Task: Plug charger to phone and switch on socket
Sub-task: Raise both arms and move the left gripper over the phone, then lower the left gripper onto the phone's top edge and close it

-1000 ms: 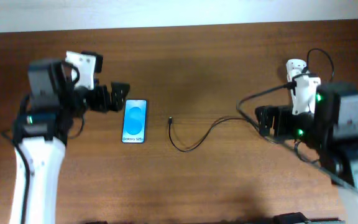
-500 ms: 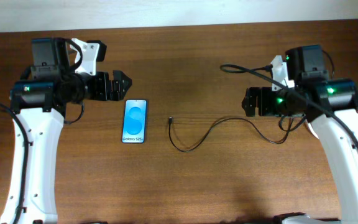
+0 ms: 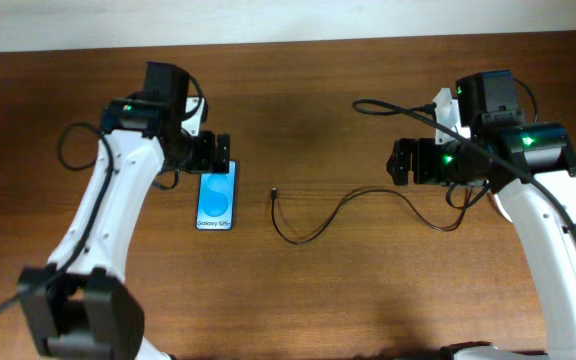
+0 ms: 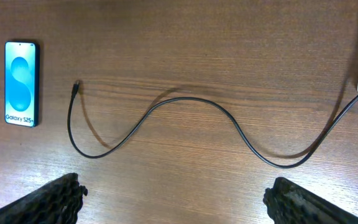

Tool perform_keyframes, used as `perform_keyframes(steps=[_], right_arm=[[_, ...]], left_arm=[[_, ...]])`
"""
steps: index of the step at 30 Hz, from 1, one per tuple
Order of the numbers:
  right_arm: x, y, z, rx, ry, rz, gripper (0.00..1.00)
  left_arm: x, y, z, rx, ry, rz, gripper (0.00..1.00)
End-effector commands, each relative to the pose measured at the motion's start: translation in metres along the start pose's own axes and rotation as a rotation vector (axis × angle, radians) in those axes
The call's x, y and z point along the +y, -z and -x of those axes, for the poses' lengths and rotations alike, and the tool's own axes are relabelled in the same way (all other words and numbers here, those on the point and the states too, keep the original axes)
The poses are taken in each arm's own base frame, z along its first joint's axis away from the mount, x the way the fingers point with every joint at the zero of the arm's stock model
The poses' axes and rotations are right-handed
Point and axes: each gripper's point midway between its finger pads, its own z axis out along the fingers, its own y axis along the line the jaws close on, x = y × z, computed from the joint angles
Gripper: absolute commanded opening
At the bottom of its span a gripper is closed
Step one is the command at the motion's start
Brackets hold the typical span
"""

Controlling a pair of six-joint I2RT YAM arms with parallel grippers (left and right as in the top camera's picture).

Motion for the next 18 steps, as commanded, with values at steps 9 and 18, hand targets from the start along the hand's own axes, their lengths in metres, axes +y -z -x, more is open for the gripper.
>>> perform_keyframes(steps=[9, 18], right_arm=[[0.006, 0.004, 0.005, -0.019, 0.011, 0.014, 0.98], [0.005, 0.003, 0.003, -0.008, 0.009, 0.012, 0.98]], left_arm=[[0.0, -0.074, -0.017, 0.194, 0.046, 0.04, 0.98], [0.002, -0.107, -0.015, 0.215, -0.001, 0.038, 1.0]])
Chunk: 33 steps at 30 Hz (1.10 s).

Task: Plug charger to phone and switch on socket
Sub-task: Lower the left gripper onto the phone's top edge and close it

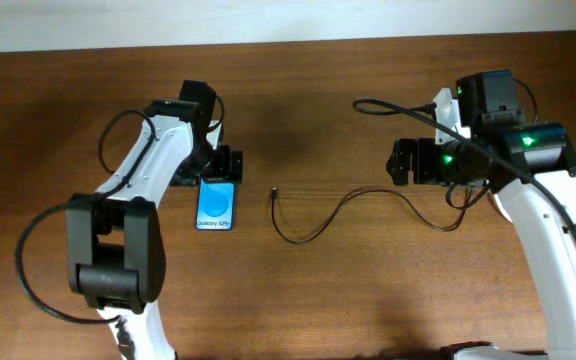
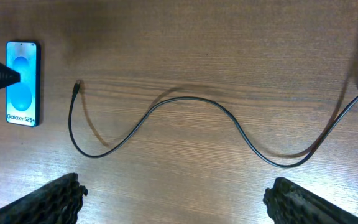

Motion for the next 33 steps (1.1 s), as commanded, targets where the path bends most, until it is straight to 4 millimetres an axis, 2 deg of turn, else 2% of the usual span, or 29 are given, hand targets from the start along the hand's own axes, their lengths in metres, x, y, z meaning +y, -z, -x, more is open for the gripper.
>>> perform_keyframes(steps=[1, 11, 21, 26, 33], right_arm=[[0.005, 0.003, 0.003, -0.01, 0.01, 0.01, 0.99], [0.001, 0.003, -0.002, 0.011, 0.006, -0.013, 0.98], [-0.001, 0.003, -0.003, 0.014, 0.005, -0.02, 0.98], [-0.001, 0.003, -0.003, 0.013, 0.005, -0.02, 0.98], [-0.001, 0.003, -0.003, 0.014, 0.005, -0.02, 0.99]], left_arm=[[0.001, -0.01, 0.002, 0.014, -0.036, 0.009, 1.0], [0.009, -0.038, -0.006, 0.085, -0.043, 0.043, 0.99], [0.008, -0.056, -0.015, 0.095, -0.022, 0.027, 1.0], [0.009, -0.062, -0.018, 0.093, -0.023, 0.027, 0.93], [-0.002, -0.071, -0.03, 0.115, -0.041, 0.032, 0.93]])
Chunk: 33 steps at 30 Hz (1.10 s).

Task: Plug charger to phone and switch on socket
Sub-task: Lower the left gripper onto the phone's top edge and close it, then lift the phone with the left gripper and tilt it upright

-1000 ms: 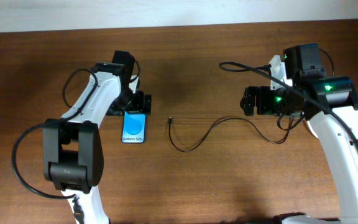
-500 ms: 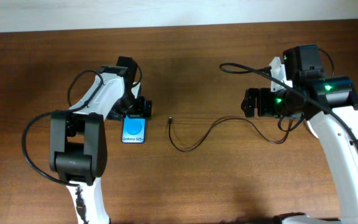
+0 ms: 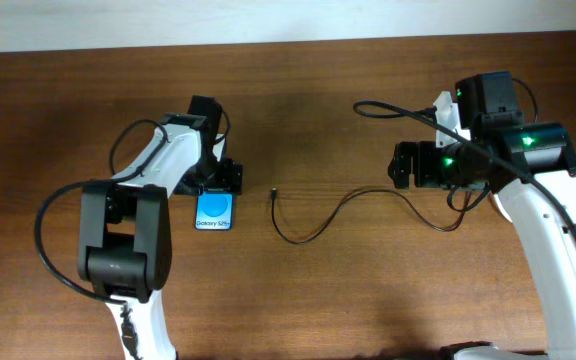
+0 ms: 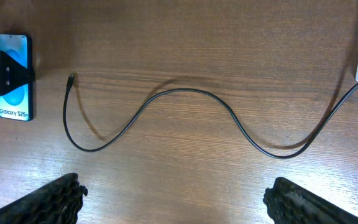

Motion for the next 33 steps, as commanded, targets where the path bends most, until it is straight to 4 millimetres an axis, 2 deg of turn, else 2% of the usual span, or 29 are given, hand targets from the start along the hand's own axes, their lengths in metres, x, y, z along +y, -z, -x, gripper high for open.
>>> perform_keyframes(steps=[1, 6, 7, 9, 14, 17, 23, 31, 33], right_arm=[[0.002, 0.003, 0.003, -0.012, 0.01, -0.005, 0.98], [0.002, 0.003, 0.004, -0.014, 0.01, -0.005, 0.98], [0.002, 0.003, 0.004, -0.014, 0.01, -0.005, 0.98], [0.002, 0.003, 0.004, -0.015, 0.01, -0.005, 0.98], [0.002, 0.003, 0.005, -0.019, 0.011, -0.004, 0.98], [0.003, 0.003, 0.006, -0.023, 0.012, -0.003, 0.99], [0.003, 0.003, 0.007, -0.027, 0.013, -0.002, 0.98], [0.003, 0.003, 0.01, -0.039, 0.015, 0.0, 0.98], [0.003, 0.003, 0.01, -0.04, 0.015, 0.0, 0.98]], left_arm=[[-0.014, -0.025, -0.023, 0.083, 0.017, -0.031, 0.93], [-0.013, -0.028, -0.028, 0.096, 0.046, -0.028, 0.91], [-0.013, -0.028, -0.028, 0.093, 0.05, -0.028, 0.84], [-0.014, -0.028, -0.026, 0.088, 0.073, -0.028, 0.8], [-0.014, -0.028, -0.025, 0.082, 0.076, -0.029, 0.7], [-0.015, -0.027, -0.021, 0.071, 0.075, -0.031, 0.68], [-0.018, 0.002, 0.002, 0.03, 0.074, -0.039, 0.69], [-0.037, 0.058, 0.031, -0.023, 0.071, -0.13, 0.69], [-0.043, 0.068, 0.038, -0.041, 0.083, -0.17, 0.62]])
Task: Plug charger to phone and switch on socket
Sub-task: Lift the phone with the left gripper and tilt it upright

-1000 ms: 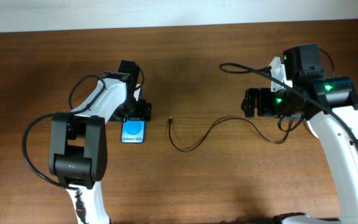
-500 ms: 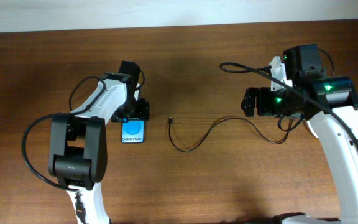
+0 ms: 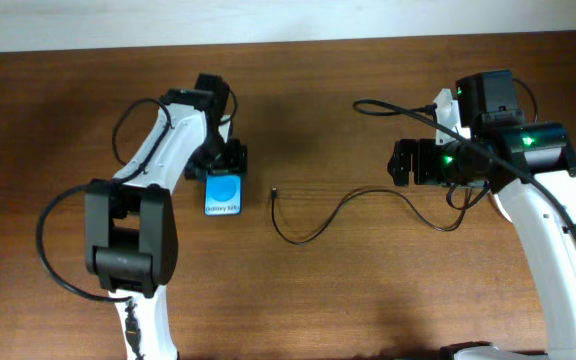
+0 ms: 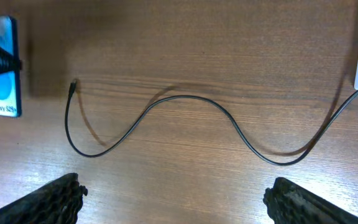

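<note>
The blue-screened phone (image 3: 224,196) sits on the wooden table (image 3: 308,290); in the right wrist view the phone (image 4: 0,93) is at the left edge. My left gripper (image 3: 225,166) is down over the phone's far end, with a finger (image 4: 2,62) across the screen, shut on it. The black charger cable (image 3: 338,208) snakes from its loose plug tip (image 3: 272,192) rightward to the white socket. My right gripper (image 4: 176,202) hovers open above the cable's right part, with nothing between its fingers (image 4: 48,199).
The right arm's own black wiring (image 3: 388,108) loops near the socket at the back right. The table's far edge (image 3: 288,42) meets a white wall.
The left gripper and the phone under it both sit a little farther back and to the right in the overhead view. The cable and the right arm have not moved.
At first the left gripper hovered at the phone's far end with the whole screen showing. Its arm then swung round, and the fingers came down across the phone's upper part. Now the phone has shifted with the gripper. The right gripper stayed open above the cable throughout.
</note>
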Tool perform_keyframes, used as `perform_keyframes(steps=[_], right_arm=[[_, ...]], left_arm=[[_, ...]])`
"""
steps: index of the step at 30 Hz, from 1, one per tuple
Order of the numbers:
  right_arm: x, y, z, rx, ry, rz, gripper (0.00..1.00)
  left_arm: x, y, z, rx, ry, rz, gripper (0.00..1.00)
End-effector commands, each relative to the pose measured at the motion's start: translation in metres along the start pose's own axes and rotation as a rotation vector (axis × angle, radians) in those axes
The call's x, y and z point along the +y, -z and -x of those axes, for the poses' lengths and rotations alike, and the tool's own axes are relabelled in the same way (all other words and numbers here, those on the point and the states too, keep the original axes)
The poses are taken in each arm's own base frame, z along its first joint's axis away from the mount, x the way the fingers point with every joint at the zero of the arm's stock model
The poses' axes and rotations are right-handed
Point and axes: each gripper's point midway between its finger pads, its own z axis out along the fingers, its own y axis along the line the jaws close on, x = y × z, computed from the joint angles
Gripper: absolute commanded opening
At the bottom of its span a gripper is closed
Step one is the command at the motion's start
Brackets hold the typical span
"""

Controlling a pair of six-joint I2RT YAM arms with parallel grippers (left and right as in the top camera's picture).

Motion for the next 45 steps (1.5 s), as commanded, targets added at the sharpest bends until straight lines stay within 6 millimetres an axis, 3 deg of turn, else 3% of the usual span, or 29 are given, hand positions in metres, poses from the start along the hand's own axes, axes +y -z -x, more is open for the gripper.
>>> perform_keyframes(steps=[1, 3, 5, 7, 12, 17, 22, 31, 36, 39, 45], right_arm=[[0.003, 0.003, 0.005, -0.019, 0.012, -0.003, 0.98], [0.003, 0.003, 0.005, -0.019, 0.011, -0.002, 0.98], [0.003, 0.003, 0.005, -0.019, 0.011, -0.002, 0.98], [0.003, 0.003, 0.005, -0.019, 0.011, -0.002, 0.98], [0.003, 0.003, 0.006, -0.024, 0.003, -0.002, 0.98], [0.002, 0.003, 0.02, -0.082, -0.119, -0.004, 0.98], [-0.02, 0.004, 0.029, -0.132, -0.273, -0.1, 0.98], [-0.064, 0.012, 0.034, -0.157, -0.391, -0.152, 0.98], [-0.075, 0.014, 0.033, -0.16, -0.421, -0.165, 0.99], [-0.075, 0.014, 0.033, -0.16, -0.421, -0.165, 0.98], [-0.075, 0.014, 0.032, -0.156, -0.422, -0.166, 0.98]], left_arm=[[-0.021, 0.022, 0.016, -0.045, 0.048, -0.105, 0.55], [-0.031, 0.03, 0.021, -0.056, 0.089, -0.159, 0.29], [-0.043, 0.036, 0.021, -0.044, 0.114, -0.233, 0.1], [-0.054, 0.039, 0.019, -0.025, 0.121, -0.298, 0.0], [-0.076, 0.048, 0.013, 0.038, 0.195, -0.438, 0.0], [-0.106, 0.08, 0.001, 0.159, 0.219, -0.746, 0.0], [-0.098, 0.089, -0.009, 0.294, 0.424, -0.779, 0.0], [-0.093, 0.092, -0.017, 0.388, 0.56, -0.768, 0.0], [-0.114, 0.124, -0.024, 0.529, 0.608, -0.952, 0.0], [-0.127, 0.155, -0.025, 0.621, 0.61, -1.13, 0.0], [-0.133, 0.181, -0.027, 0.748, 0.677, -1.244, 0.0]])
